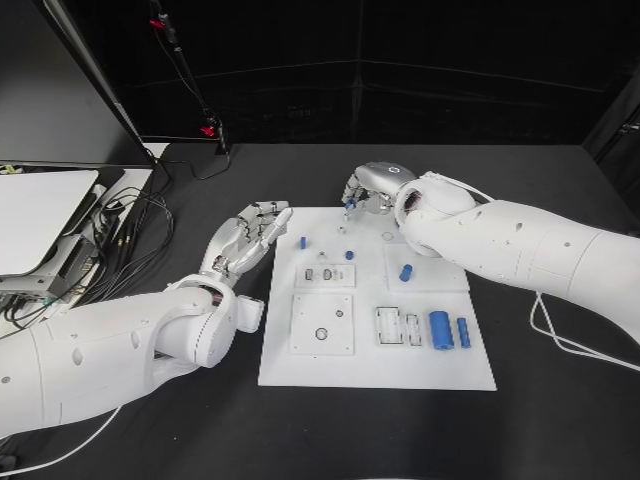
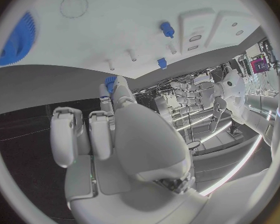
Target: Assemble the parts on the task board
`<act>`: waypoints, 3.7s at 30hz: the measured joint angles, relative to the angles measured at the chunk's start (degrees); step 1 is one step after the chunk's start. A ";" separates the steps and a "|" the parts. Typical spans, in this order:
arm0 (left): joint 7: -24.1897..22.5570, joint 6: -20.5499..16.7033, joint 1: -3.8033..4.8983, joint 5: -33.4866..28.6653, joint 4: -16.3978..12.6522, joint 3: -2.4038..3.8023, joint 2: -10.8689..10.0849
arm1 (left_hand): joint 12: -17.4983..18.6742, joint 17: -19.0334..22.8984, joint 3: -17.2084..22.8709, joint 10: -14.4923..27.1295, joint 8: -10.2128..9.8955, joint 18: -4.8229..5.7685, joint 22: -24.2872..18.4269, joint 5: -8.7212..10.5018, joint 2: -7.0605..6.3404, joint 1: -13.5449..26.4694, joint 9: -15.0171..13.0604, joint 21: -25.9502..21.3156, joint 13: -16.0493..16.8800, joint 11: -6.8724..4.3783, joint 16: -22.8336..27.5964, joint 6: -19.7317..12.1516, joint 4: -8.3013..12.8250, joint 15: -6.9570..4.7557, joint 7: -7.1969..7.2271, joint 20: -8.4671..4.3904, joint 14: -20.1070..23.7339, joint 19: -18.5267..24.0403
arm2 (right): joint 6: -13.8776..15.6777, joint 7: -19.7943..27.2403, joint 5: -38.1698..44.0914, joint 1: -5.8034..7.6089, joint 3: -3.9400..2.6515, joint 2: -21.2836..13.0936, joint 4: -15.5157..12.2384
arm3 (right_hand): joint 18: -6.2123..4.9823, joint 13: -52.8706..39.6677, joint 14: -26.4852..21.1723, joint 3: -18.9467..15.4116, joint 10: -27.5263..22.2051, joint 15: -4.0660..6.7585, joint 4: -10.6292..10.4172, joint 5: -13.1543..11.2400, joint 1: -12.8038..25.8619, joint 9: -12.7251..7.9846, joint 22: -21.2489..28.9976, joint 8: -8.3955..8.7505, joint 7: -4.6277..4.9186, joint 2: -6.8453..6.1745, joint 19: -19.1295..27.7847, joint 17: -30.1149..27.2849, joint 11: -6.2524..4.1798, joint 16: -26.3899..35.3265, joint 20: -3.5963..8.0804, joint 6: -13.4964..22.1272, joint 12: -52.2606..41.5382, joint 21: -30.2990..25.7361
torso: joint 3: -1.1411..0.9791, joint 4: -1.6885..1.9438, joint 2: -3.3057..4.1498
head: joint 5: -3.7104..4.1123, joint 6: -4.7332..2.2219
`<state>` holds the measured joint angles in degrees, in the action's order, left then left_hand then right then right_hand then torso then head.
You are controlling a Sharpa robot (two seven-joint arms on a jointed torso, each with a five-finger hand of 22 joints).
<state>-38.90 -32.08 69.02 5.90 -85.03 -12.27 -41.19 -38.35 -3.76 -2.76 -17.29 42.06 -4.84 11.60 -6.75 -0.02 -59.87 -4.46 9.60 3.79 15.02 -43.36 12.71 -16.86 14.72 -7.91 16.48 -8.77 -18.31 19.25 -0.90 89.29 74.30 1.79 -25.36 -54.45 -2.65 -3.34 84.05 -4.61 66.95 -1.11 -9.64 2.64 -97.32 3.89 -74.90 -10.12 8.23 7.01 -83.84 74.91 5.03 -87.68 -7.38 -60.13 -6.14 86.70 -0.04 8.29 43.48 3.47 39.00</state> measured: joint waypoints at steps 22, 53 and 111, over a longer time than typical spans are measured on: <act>0.00 0.07 0.00 0.00 0.22 0.00 0.25 | 0.00 0.00 0.00 0.00 0.00 0.00 0.00 0.02 0.22 -0.23 0.04 0.00 0.00 0.00 0.00 0.00 0.00 0.00 0.00 0.00 0.00 0.00 | -1.95 0.36 0.01 -0.03 0.00 1.97 2.64 | 0.00 0.00 0.00 0.16 -0.01 0.00 -0.30 -0.04 0.00 -0.09 0.00 0.20 -0.04 0.00 0.00 0.00 0.01 0.00 0.00 0.06 0.37 0.00 | 0.05 -0.08 -0.09 | -0.42 0.83; 0.00 0.11 0.00 0.00 0.42 0.00 0.36 | 0.00 0.00 0.00 0.00 0.00 0.00 0.00 0.02 0.21 -0.24 0.14 0.00 0.00 0.00 0.00 0.00 0.00 0.00 0.00 0.00 0.00 0.00 | -4.24 0.41 0.03 -0.23 0.01 3.90 5.07 | 0.00 -0.03 0.00 0.27 -0.02 0.00 -0.56 -0.03 -0.21 -0.10 0.00 0.89 -0.10 -0.23 0.00 0.04 0.01 0.00 0.00 0.12 1.13 0.00 | 0.07 -0.15 -0.17 | -0.53 0.81; -0.02 0.43 0.00 0.01 1.02 0.00 0.43 | 0.00 0.00 0.00 0.00 0.00 0.01 0.00 -0.19 0.67 -0.23 0.18 0.00 0.00 0.00 0.00 0.00 0.00 0.00 0.00 -0.21 0.00 0.21 | 6.45 4.10 -12.40 -0.27 0.04 -4.77 -5.33 | -0.93 -0.62 -0.21 1.35 -10.88 -1.66 -6.06 0.19 10.23 0.06 2.10 5.96 -0.54 -8.14 4.93 -9.50 2.38 3.75 -1.70 17.81 0.80 -5.16 | 0.13 -0.24 -0.30 | -0.30 0.22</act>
<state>-38.93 -31.65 69.03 5.91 -84.01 -12.27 -40.76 -38.35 -3.76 -2.76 -17.29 42.06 -4.83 11.60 -6.95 0.65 -60.10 -4.27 9.60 3.79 15.02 -43.36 12.71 -16.86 14.72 -7.91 16.27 -8.77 -18.11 25.70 3.19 76.89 74.03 1.84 -30.13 -59.79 -3.58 -3.96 83.84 -3.27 56.07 -2.77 -15.70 2.83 -87.10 3.95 -72.80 -4.16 7.69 -1.13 -78.90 65.40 7.42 -83.94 -9.08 -42.32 -5.34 81.54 0.09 8.05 43.18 3.17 39.22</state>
